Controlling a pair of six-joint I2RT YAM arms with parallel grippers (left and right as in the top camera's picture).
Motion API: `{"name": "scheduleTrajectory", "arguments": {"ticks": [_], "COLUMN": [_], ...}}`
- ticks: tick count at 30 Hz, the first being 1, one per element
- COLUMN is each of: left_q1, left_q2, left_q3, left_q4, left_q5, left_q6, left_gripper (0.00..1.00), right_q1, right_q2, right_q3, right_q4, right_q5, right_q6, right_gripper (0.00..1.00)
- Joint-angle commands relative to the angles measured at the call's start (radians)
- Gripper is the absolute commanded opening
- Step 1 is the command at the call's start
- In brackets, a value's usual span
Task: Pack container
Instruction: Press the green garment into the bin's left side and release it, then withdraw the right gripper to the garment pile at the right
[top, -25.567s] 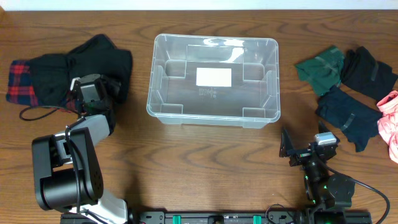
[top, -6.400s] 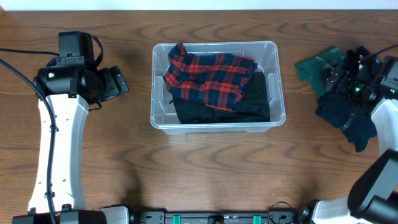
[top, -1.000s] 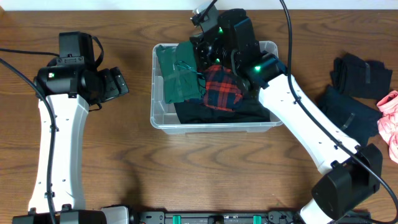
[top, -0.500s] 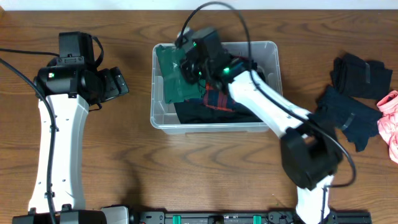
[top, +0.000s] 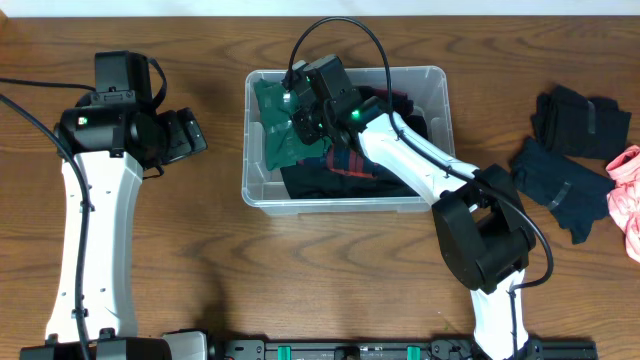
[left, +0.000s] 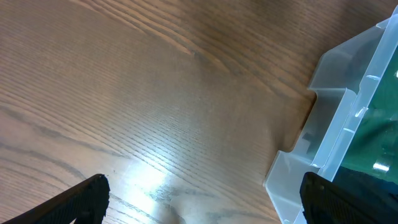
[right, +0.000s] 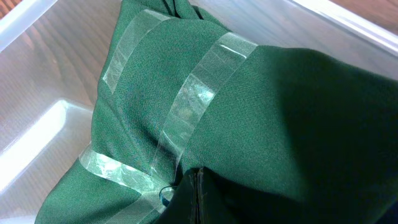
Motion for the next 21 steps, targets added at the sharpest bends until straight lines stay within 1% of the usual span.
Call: {"name": "scheduleTrajectory", "arguments": {"ticks": [1,3,5,6,7,8,9,10,14,17,21], "left_q1": [0.005,0.005,0.005,0.005,0.005,0.005,0.005,0.005,0.005,0.005,0.005], "left_q2": [0.007,0.007,0.007,0.007,0.007,0.007,0.007,0.007,0.007,0.007,0.007], "left_q3": [-0.003,-0.003,-0.003,-0.003,-0.003,-0.003,-0.003,-0.003,-0.003,-0.003,-0.003], "left_q4": [-0.005,-0.005,-0.006,-0.006,-0.006,-0.006,-0.006,-0.006,-0.006,-0.006,-0.005], "left_q5": [-0.005,-0.005,-0.005,-0.005,-0.005,-0.005,-0.005,-0.005,-0.005,-0.005,-0.005], "left_q6": [-0.002,-0.002,-0.001,-0.001,-0.002,-0.002,-0.001,-0.002,-0.002,-0.002,-0.002], "left_gripper": [0.98,0.98,0.98,0.98,0.98,0.98,0.98,0.98,0.98,0.98,0.98], "right_q1": [-0.010,-0.011,-0.021,-0.026,-0.034,-0.044,-0.055,-0.068,-0.149,-0.255,-0.426], "right_q2": [0.024,0.001,-0.034,-0.051,-0.072,-0.093,-0.112,-0.130,-0.208,-0.267,-0.297], "right_q3": [0.004,0.028,0.077,0.102,0.132,0.164,0.190,0.215,0.290,0.297,0.297], "right_q4": [-0.032,-0.060,-0.116,-0.144,-0.179,-0.218,-0.251,-0.284,-0.424,-0.512,-0.598], "right_q5": [0.026,0.026,0.026,0.026,0.026,0.026,0.026,0.026,0.026,0.026,0.024], "right_q6": [0.000,0.000,0.000,0.000,0.000,0.000,0.000,0.000,0.001,0.029,0.073], "right_gripper": [0.01,0.03,0.13,0.31,0.57,0.75,0.86,0.99,0.99,0.99,0.99]}}
